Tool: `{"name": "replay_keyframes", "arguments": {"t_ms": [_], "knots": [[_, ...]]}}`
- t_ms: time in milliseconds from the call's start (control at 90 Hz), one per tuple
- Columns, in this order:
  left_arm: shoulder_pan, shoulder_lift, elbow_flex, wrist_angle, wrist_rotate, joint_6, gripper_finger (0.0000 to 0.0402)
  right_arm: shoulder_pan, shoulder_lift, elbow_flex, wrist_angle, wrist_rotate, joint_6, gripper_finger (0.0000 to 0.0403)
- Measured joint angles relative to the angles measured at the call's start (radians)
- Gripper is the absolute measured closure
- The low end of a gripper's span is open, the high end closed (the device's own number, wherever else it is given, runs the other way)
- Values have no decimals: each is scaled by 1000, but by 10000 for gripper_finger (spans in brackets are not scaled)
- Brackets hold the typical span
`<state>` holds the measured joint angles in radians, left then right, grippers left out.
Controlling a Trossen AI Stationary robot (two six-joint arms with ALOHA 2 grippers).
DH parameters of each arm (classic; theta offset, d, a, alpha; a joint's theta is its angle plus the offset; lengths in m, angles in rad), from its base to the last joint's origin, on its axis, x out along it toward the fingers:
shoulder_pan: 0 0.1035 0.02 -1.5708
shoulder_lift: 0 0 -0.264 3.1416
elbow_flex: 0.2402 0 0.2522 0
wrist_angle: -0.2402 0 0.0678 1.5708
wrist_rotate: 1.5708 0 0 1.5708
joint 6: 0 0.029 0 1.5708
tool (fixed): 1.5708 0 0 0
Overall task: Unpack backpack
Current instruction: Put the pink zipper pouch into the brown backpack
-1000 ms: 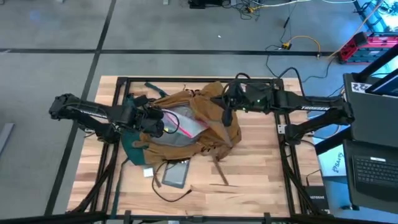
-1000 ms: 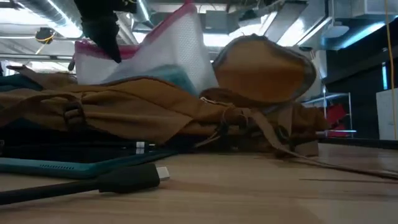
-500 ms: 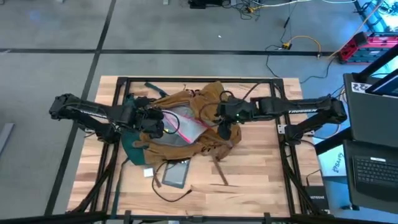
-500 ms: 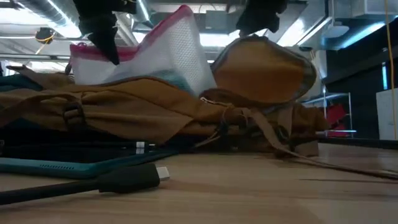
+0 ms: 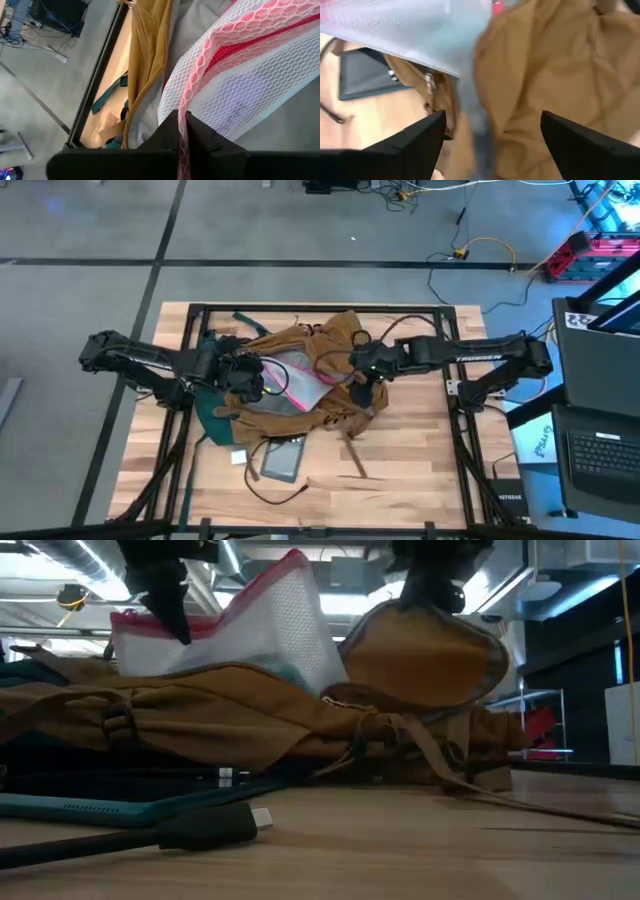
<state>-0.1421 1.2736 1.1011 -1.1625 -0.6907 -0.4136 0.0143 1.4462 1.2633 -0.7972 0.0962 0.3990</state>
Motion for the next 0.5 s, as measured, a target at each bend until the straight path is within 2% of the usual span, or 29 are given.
{"name": "replay_keyframes", "arguments": {"t_ms": [200, 300, 389, 500], "knots": [[0, 0, 0, 0, 0, -2, 402, -3, 112, 0, -23, -1, -3, 111], [0, 0, 0, 0, 0, -2, 402, -10, 162, 0, -45, 28, -13, 140], [0, 0, 0, 0, 0, -2, 402, -11, 178, -1, -48, 33, -40, 208], [0, 0, 0, 1, 0, -2, 402, -8, 168, -1, -41, 33, -69, 349]]}}
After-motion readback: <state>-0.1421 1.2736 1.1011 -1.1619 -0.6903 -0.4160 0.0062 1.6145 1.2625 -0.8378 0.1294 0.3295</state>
